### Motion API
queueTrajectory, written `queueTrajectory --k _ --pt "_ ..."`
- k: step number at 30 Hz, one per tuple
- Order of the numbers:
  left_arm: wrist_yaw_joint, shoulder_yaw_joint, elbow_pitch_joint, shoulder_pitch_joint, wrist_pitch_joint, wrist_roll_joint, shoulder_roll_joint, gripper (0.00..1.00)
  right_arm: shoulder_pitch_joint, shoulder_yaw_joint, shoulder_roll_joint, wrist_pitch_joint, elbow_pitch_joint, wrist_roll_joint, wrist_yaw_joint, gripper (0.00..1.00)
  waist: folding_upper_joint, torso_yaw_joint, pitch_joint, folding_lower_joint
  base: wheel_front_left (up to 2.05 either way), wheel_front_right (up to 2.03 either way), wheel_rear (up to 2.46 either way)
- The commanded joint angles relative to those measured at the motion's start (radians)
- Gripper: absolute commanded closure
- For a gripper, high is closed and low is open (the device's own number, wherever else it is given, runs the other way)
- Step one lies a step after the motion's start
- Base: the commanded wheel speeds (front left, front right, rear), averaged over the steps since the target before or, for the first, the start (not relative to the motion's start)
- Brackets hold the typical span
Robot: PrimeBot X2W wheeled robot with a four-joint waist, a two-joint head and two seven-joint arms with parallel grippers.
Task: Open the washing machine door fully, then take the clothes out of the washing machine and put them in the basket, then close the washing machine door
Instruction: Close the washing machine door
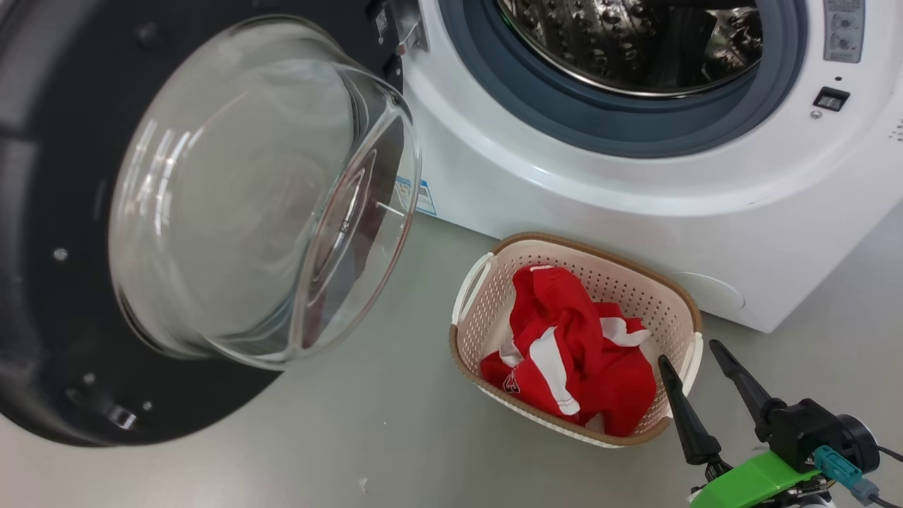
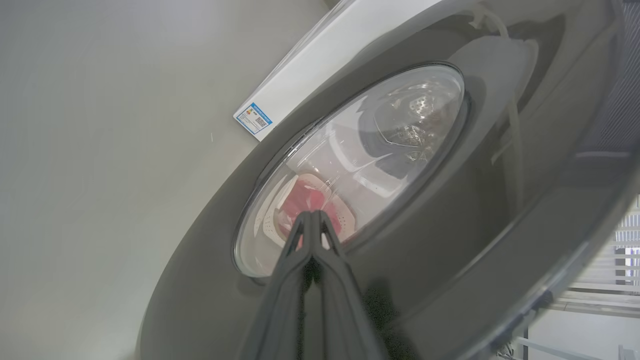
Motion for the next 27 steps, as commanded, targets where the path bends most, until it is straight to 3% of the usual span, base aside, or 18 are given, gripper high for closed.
queueTrajectory --k 1,13,27 --pt "-0.007 0.018 -0.059 0.019 0.025 -0.022 0.074 1.00 -0.008 0.017 0.002 -0.006 -0.026 -0.006 0.006 0.00 -0.0001 -0.008 -0.012 0.0000 0.00 0.00 0.00" --pt "-0.007 -0.030 -0.322 0.131 0.087 -0.100 0.048 1.00 0.016 -0.011 0.020 -0.006 -0.040 -0.001 0.006 0.00 -0.0001 -0.050 -0.069 0.0000 0.00 0.00 0.00" --pt "-0.007 -0.076 -0.569 0.202 0.048 -0.117 -0.029 1.00 0.038 -0.033 0.044 -0.006 -0.052 0.007 0.006 0.00 -0.0001 -0.176 -0.111 0.0000 0.00 0.00 0.00"
